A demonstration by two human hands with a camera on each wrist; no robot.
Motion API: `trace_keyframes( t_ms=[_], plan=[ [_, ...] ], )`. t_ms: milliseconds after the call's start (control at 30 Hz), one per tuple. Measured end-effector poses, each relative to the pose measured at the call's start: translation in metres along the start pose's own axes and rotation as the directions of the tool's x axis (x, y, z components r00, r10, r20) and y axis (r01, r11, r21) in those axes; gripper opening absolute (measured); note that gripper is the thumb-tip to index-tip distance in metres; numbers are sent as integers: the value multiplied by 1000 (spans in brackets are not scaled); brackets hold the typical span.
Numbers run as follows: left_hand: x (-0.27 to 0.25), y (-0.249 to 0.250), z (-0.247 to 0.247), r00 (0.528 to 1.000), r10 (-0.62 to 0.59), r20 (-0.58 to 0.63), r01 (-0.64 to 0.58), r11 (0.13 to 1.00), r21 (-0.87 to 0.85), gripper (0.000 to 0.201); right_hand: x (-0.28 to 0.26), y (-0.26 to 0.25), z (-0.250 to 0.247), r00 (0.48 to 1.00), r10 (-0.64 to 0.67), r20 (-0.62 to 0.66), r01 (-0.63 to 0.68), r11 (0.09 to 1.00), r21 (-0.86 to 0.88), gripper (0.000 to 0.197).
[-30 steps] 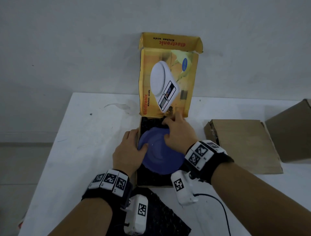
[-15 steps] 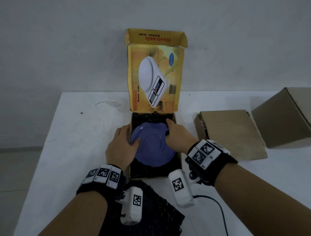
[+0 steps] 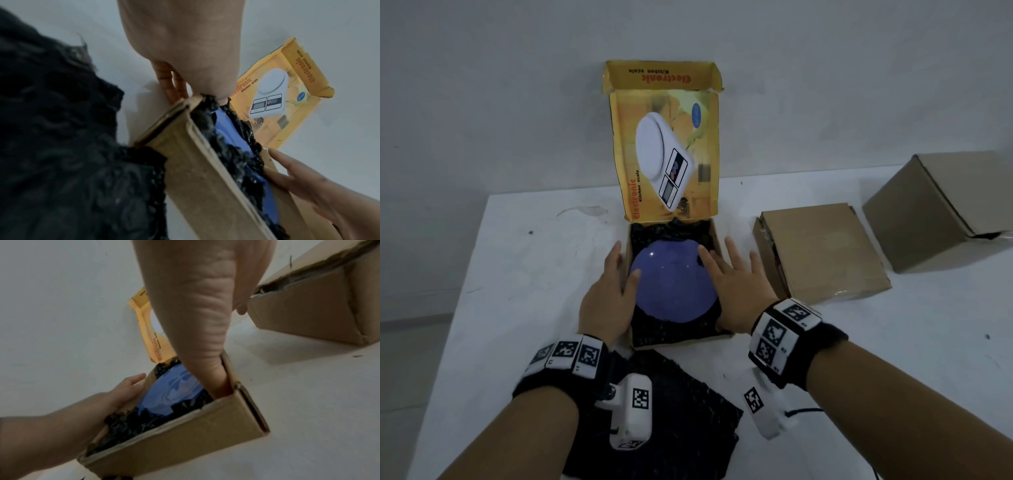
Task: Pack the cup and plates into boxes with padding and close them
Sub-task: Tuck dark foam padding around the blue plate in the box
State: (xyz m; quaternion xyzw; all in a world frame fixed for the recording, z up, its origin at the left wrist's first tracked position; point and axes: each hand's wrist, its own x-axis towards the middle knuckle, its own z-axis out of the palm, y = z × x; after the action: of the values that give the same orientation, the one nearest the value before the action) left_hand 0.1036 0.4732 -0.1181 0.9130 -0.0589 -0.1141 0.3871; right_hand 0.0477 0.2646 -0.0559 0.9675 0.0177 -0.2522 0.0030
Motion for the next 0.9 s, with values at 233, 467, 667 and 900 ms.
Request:
trace_keyframes(
  t_ms=[233,467,667,900],
  plan=[
    [-8,7,7,1000,-4,-13,6,991,130,63,-4,-8,4,997,-13,81,21,995,-98,103],
    [-7,6,-6,997,-36,62,34,999,31,54,-28,-7,10,962,-114,-249,153,978,143,58],
    [-22,-11,-17,989,7,144,2,998,-65,45,-68,-38,49,940,-264,-217,325,888,325,41],
    [-20,-17,-13,986,-11,164,23,997,-73,46,-68,-58,71,957,-246,-151,281,916,286,39]
  ],
)
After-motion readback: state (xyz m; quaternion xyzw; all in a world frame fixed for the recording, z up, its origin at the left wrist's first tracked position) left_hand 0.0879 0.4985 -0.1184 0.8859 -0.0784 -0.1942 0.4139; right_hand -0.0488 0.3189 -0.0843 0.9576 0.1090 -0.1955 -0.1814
